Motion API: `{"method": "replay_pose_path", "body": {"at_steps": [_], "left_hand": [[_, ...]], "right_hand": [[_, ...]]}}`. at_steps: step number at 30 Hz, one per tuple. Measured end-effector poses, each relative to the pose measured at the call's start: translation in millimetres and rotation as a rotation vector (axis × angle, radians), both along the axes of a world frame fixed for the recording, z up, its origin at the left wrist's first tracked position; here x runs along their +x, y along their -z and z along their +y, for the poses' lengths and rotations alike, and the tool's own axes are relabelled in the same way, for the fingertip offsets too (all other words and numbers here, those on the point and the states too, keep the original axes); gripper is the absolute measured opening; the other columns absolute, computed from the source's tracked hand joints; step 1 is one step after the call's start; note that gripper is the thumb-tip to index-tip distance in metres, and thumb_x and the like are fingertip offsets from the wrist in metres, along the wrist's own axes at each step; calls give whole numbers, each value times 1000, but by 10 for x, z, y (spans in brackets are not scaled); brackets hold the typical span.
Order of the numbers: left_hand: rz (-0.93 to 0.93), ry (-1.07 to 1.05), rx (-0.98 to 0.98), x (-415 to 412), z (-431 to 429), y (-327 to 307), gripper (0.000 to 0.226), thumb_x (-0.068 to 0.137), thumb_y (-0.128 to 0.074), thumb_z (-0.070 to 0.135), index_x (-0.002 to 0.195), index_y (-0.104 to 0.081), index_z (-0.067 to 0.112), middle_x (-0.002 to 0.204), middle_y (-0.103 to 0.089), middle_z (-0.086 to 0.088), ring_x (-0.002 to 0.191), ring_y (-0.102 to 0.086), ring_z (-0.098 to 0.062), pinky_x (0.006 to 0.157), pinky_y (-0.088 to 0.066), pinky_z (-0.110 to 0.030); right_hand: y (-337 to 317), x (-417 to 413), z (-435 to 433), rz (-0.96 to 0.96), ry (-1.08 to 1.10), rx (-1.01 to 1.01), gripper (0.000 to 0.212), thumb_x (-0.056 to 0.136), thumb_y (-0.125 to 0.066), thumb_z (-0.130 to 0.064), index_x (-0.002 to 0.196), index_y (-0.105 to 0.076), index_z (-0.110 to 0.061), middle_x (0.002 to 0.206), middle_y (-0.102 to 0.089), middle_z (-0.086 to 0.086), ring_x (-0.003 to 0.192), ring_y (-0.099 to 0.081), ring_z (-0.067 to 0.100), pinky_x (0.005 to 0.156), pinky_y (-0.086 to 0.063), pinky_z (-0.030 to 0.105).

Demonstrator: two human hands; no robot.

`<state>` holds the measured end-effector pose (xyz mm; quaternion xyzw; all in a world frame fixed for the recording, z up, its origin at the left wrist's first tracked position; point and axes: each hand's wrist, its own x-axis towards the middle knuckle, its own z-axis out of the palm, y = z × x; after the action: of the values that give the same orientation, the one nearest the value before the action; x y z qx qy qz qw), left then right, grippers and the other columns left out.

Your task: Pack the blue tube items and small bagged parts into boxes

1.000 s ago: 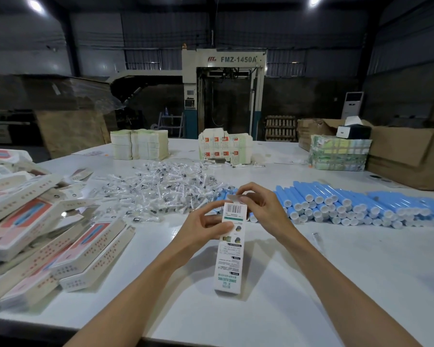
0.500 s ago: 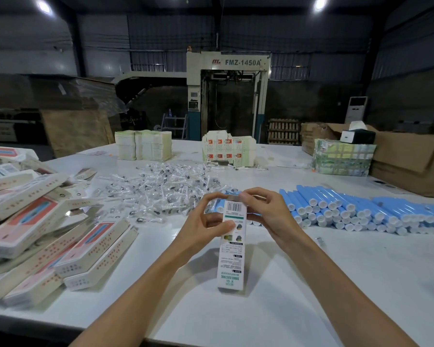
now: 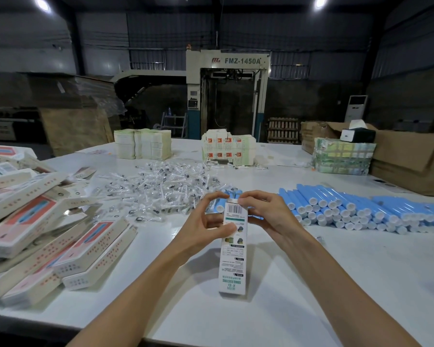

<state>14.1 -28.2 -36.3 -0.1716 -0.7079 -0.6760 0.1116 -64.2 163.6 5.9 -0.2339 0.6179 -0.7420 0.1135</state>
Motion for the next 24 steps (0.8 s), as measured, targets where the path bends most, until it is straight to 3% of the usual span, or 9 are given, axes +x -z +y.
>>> {"method": "replay_pose_path", "body": {"at_steps": [5, 10, 15, 21, 24], "left_hand": [[-10, -8, 19, -20, -11, 38, 70, 93, -85, 21, 147, -48, 44, 116, -80, -18, 109, -78, -35, 90, -62, -39], [3, -27, 37, -68, -17, 68, 64, 95, -83, 22, 149, -53, 37, 120, -79, -17, 112, -77, -35, 89, -62, -38], [0, -78, 86, -77, -41, 79, 58, 94, -83, 17, 143, -59, 37, 118, -79, -19, 111, -76, -36, 90, -63, -40], [9, -98, 82, -61, -22, 87, 52, 93, -84, 17, 139, -62, 28, 114, -81, -17, 106, -78, -35, 85, -62, -35], [14, -96, 67, -67, -16, 103, 51, 95, -83, 17, 139, -60, 29, 114, -80, -17, 107, -78, -36, 88, -62, -37]], "right_hand": [[0, -39, 44, 30, -52, 27, 6, 89, -79, -9, 93, -78, -5, 99, -77, 23, 92, -76, 28, 75, -60, 30], [76, -49, 39, 92, -71, -4, 15, 94, -76, -14, 103, -78, -3, 104, -78, 20, 97, -76, 28, 80, -60, 28], [225, -53, -67, 164, -18, -22, 24, 92, -78, -11, 116, -76, -5, 111, -78, 16, 109, -74, 34, 99, -58, 44], [244, -57, -67, 212, 20, -19, 12, 91, -79, -11, 102, -82, -12, 105, -80, 12, 101, -76, 29, 86, -59, 30], [280, -56, -77, 215, 33, -17, 13, 93, -77, -12, 106, -81, -12, 106, -80, 12, 102, -76, 29, 88, -59, 33]]}}
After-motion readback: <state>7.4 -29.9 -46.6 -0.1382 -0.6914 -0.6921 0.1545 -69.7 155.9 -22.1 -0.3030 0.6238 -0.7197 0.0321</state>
